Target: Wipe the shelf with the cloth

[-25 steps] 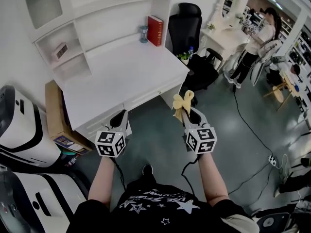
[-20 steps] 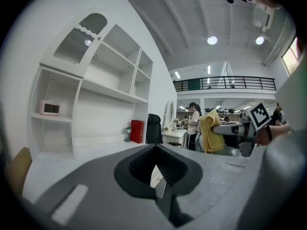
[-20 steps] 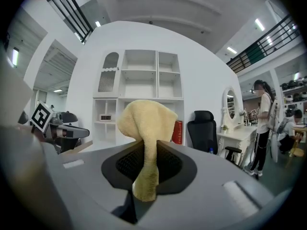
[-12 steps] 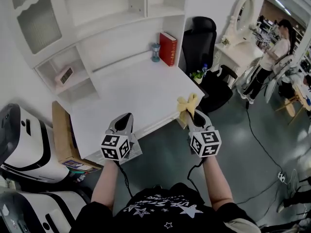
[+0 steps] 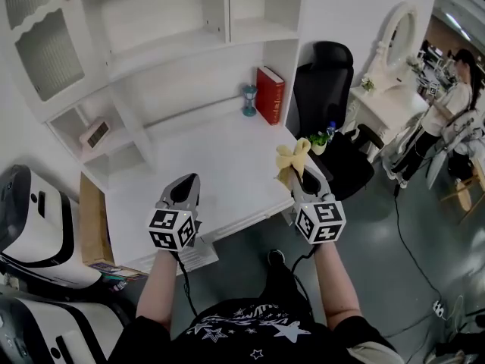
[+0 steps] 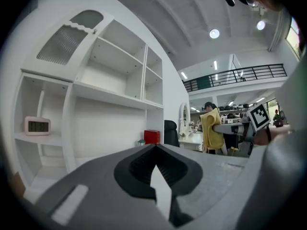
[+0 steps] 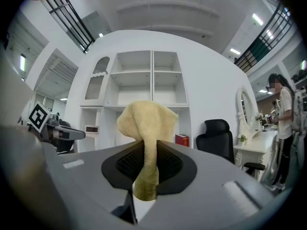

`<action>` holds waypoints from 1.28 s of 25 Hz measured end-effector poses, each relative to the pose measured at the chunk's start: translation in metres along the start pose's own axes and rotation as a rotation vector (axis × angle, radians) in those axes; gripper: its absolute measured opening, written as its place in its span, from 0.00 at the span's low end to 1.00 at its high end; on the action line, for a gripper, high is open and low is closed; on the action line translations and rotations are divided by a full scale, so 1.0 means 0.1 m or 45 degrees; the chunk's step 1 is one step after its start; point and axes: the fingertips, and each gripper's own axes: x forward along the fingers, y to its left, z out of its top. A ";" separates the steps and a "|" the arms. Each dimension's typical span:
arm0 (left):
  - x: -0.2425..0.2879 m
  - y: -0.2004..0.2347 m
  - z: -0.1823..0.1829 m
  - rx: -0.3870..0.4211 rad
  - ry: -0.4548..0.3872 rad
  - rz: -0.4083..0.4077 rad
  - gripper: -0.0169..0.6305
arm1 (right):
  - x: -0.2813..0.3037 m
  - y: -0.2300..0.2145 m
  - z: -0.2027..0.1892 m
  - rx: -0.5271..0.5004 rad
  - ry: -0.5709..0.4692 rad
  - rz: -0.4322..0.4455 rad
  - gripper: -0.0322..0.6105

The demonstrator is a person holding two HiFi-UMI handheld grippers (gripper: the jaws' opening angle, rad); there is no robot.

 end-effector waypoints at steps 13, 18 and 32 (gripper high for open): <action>1.47 0.10 0.81 0.041 -0.088 0.281 0.03 | 1.50 -1.00 0.69 -0.038 -0.133 0.346 0.18; 1.90 0.11 1.13 0.085 -0.128 0.373 0.03 | 1.87 -1.23 0.97 -0.051 -0.195 0.471 0.18; 2.40 0.36 2.12 0.155 -0.190 0.523 0.03 | 2.70 -1.27 2.04 -0.105 -0.357 0.618 0.18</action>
